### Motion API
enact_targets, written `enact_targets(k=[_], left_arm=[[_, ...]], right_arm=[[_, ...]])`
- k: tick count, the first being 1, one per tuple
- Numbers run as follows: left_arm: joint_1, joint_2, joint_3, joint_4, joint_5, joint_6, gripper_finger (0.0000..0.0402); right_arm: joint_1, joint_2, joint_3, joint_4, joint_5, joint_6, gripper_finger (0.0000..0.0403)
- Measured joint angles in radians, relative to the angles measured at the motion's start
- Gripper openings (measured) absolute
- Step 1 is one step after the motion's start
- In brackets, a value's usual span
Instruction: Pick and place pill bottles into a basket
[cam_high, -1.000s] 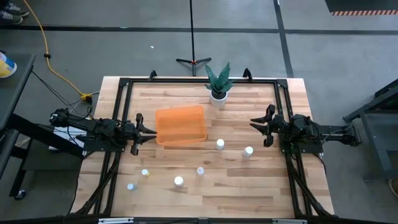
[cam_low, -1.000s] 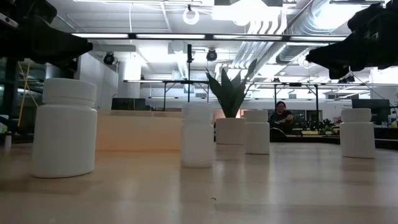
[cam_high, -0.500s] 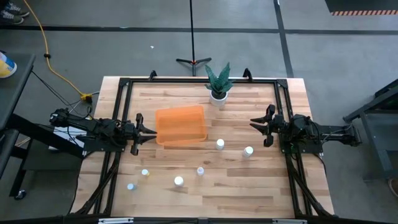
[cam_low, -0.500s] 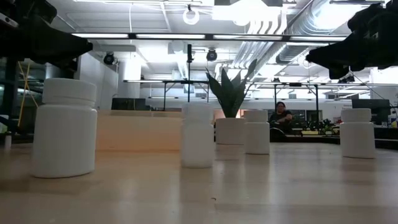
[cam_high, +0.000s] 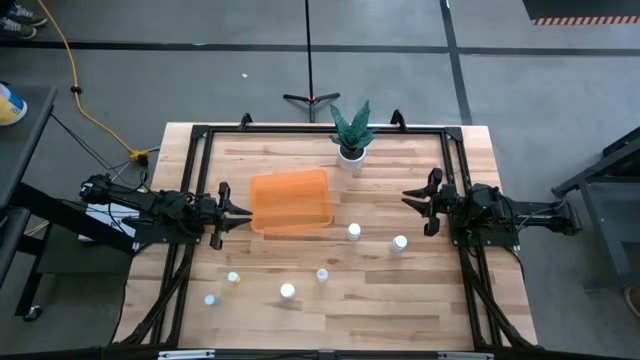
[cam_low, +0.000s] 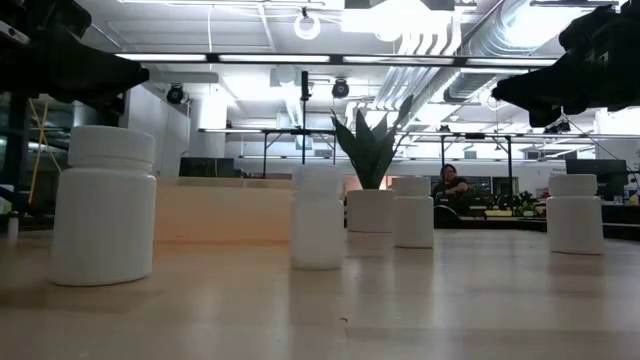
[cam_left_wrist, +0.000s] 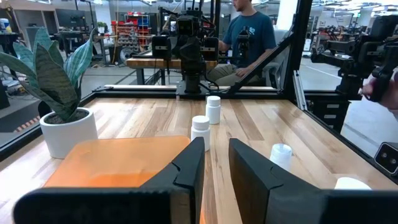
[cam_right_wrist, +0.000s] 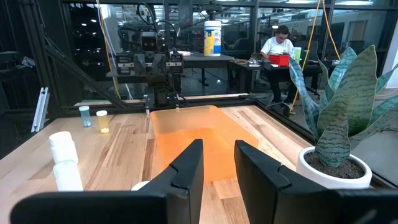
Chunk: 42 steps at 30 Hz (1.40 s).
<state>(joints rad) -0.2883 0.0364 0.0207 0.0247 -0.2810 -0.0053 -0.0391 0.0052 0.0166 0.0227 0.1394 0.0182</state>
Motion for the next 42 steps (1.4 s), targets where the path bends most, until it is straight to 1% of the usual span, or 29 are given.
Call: enact_targets(k=[5,9,11,15,18,20,23,25,26,30,32,33,35,37,42], left_arm=[[0.0,0.0,0.0,0.044,-0.001,0.006,0.0108],[0.0,0.0,0.0,0.023,-0.001,0.0,0.0108],[0.0,0.0,0.0,0.038,-0.001,-0.005,0.0108],[0.0,0.0,0.0,0.025,0.016,-0.09,0.0108],[0.0,0.0,0.0,0.015,0.021,-0.104,0.0108],[0.0,0.0,0.0,0.009,0.022,-0.104,0.0108],[0.0,0.0,0.0,0.001,0.019,-0.105,0.0108],[0.0,0.0,0.0,0.001,0.004,-0.105,0.0108],[0.0,0.0,0.0,0.002,-0.002,-0.105,0.0108],[0.0,0.0,0.0,0.001,-0.01,-0.105,0.0108],[0.0,0.0,0.0,0.001,-0.011,-0.105,0.0108],[0.0,0.0,0.0,0.002,-0.014,-0.105,0.0108],[0.0,0.0,0.0,0.002,-0.023,-0.105,0.0108],[0.0,0.0,0.0,0.002,-0.026,-0.105,0.0108],[0.0,0.0,0.0,0.002,-0.026,-0.105,0.0108]], right_arm=[[0.0,0.0,0.0,0.0,0.0,0.003,0.0083],[0.0,0.0,0.0,0.001,0.0,0.003,0.0083],[0.0,0.0,0.0,0.003,0.0,0.009,0.0083],[0.0,0.0,0.0,0.003,-0.043,0.155,0.0083],[0.0,0.0,-0.003,0.037,-0.039,0.156,0.0083],[0.0,0.0,-0.003,0.065,-0.03,0.14,0.0083],[0.0,0.001,-0.003,0.09,0.017,0.108,0.0083],[0.0,0.004,-0.003,0.15,0.046,0.105,0.0083],[0.0,0.008,-0.002,0.186,0.043,0.105,0.0083],[0.001,0.051,0.002,0.282,-0.048,0.069,0.0087],[0.0,0.085,0.003,0.288,-0.051,0.05,0.0097],[0.0,0.105,0.003,0.282,-0.034,0.043,0.0105],[0.0,0.15,0.003,0.277,0.004,0.043,0.0124],[0.0,0.199,0.003,0.306,0.007,0.029,0.0149],[0.002,0.331,0.003,0.434,-0.085,0.026,0.0214]])
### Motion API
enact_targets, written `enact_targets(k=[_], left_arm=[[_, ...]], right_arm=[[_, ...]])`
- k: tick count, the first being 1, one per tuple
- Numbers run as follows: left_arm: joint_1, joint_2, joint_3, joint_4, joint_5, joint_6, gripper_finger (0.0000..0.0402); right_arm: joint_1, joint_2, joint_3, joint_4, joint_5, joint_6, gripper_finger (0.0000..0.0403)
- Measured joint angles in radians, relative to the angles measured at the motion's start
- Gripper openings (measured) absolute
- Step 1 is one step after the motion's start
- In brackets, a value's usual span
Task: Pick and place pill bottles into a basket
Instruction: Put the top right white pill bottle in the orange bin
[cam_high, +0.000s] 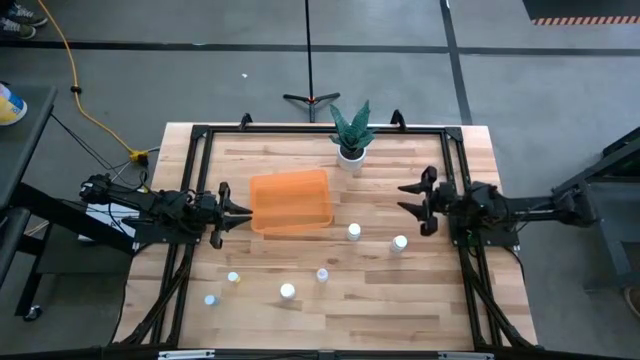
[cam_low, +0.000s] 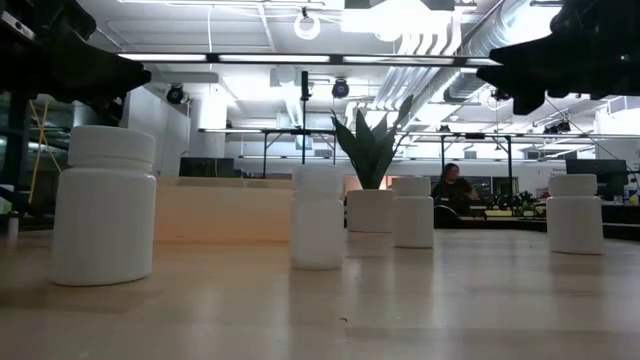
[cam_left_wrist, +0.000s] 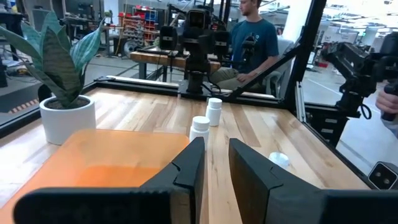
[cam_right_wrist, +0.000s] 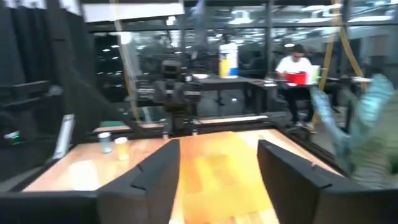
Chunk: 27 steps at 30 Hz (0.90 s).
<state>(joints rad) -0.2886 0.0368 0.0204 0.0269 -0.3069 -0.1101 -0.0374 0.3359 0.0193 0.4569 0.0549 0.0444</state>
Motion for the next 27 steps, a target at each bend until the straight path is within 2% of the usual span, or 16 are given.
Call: enact_targets(k=[3,6,10,16,19,27], left_arm=[[0.0,0.0,0.0,0.0,0.0,0.0,0.0108],[0.0,0.0,0.0,0.001,-0.001,0.012,0.0108],[0.0,0.0,0.0,0.001,-0.003,0.048,0.0108],[0.0,0.0,0.0,0.021,-0.003,0.053,0.0108],[0.0,0.0,0.0,0.017,-0.003,0.053,0.0108],[0.0,0.0,0.0,0.016,-0.003,0.053,0.0108]], right_arm=[[0.008,0.071,0.037,0.03,-0.001,0.001,0.0234],[0.032,0.136,0.119,-0.011,0.016,-0.007,0.0237],[0.083,0.228,0.272,-0.252,0.04,-0.003,0.0234],[0.147,0.385,0.503,-0.707,0.124,0.263,0.0233],[0.183,0.46,0.587,-0.804,0.129,0.343,0.0232],[0.331,0.647,0.757,-0.91,0.211,0.396,0.022]])
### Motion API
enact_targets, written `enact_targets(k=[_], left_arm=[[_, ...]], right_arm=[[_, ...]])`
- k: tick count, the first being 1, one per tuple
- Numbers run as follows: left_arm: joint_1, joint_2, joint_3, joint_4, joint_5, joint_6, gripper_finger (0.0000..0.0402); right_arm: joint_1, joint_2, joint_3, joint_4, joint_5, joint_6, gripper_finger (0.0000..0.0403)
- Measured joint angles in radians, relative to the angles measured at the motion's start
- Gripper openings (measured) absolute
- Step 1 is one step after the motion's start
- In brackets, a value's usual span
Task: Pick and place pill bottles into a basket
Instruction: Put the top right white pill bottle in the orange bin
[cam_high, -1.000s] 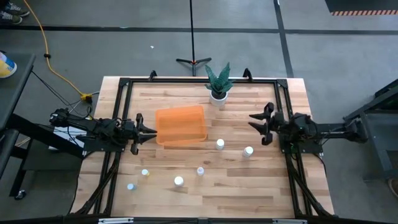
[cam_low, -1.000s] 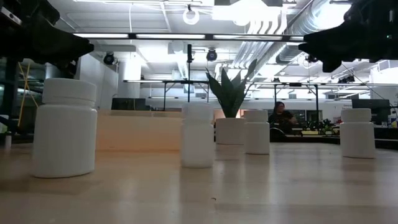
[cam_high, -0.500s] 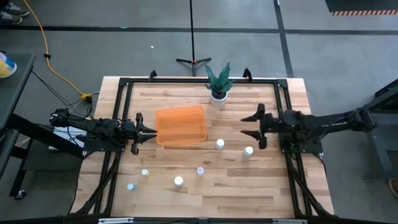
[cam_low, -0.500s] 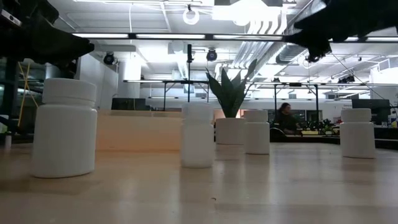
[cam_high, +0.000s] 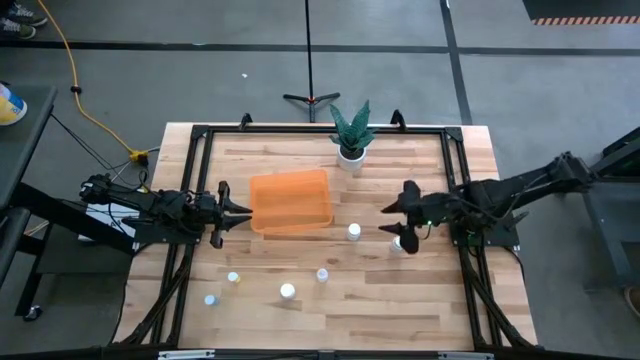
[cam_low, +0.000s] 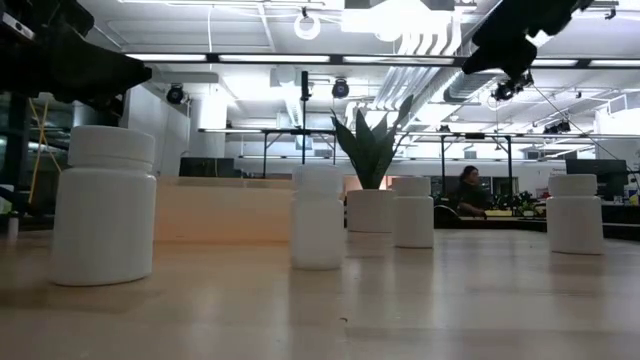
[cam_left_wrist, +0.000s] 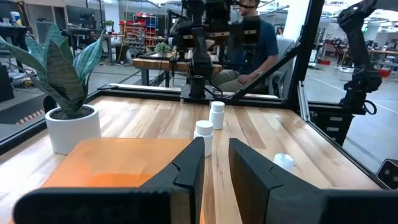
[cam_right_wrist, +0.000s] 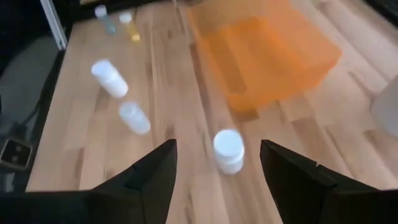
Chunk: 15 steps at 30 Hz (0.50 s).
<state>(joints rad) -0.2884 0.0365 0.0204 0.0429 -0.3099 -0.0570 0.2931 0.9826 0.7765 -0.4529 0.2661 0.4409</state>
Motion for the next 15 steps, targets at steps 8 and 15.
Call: enact_targets(k=[8,15], left_arm=[[0.0,0.0,0.0,0.005,0.0,0.0,0.0108],[0.0,0.0,0.0,0.007,0.001,0.0,0.0108]], right_arm=[[0.11,0.194,0.157,-0.399,0.037,0.301,0.0209],[0.105,0.307,0.229,-0.481,-0.121,0.477,0.0208]])
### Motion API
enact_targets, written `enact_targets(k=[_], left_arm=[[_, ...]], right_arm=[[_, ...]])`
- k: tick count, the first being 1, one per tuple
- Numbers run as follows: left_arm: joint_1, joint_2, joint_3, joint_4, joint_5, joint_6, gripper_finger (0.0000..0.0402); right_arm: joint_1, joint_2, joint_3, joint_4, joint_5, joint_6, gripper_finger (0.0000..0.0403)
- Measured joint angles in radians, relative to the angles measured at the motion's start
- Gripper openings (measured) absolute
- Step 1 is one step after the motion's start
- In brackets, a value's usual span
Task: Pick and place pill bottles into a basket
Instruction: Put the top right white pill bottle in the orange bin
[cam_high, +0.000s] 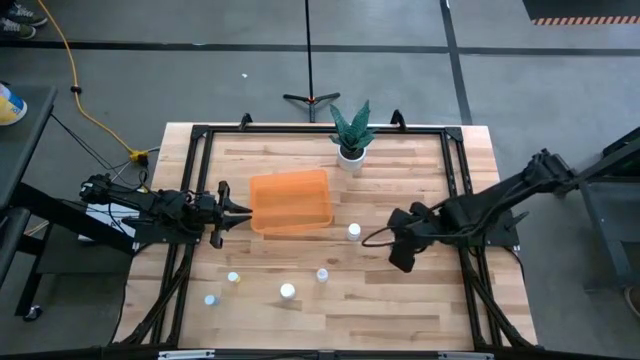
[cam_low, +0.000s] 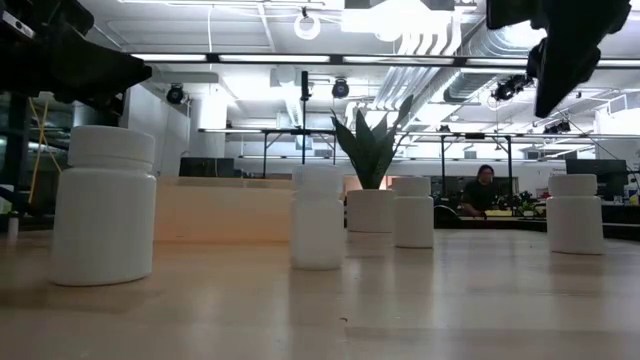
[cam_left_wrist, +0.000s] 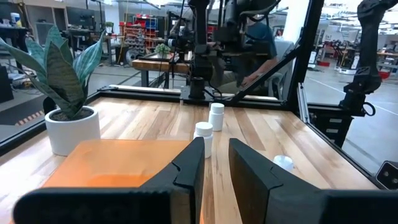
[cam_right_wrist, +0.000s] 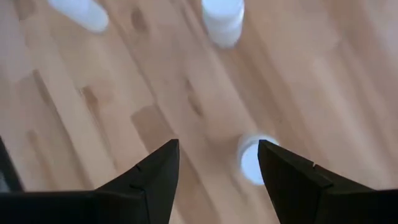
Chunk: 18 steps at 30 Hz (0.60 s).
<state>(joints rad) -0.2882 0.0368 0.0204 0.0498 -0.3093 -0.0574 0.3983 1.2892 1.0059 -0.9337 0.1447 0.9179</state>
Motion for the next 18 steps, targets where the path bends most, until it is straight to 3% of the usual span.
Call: enact_targets(k=[5,11,18], left_arm=[[0.0,0.0,0.0,0.004,0.0,0.0,0.0108],[0.0,0.0,0.0,0.007,-0.001,0.0,0.0108],[0.0,0.0,0.0,0.009,-0.046,0.0,0.0108]], right_arm=[[-0.018,0.06,0.02,-0.054,-0.082,-0.004,0.0208],[-0.02,0.116,0.02,-0.084,0.0,-0.148,0.0208],[-0.011,0.168,0.02,-0.087,0.014,-0.263,0.0209]])
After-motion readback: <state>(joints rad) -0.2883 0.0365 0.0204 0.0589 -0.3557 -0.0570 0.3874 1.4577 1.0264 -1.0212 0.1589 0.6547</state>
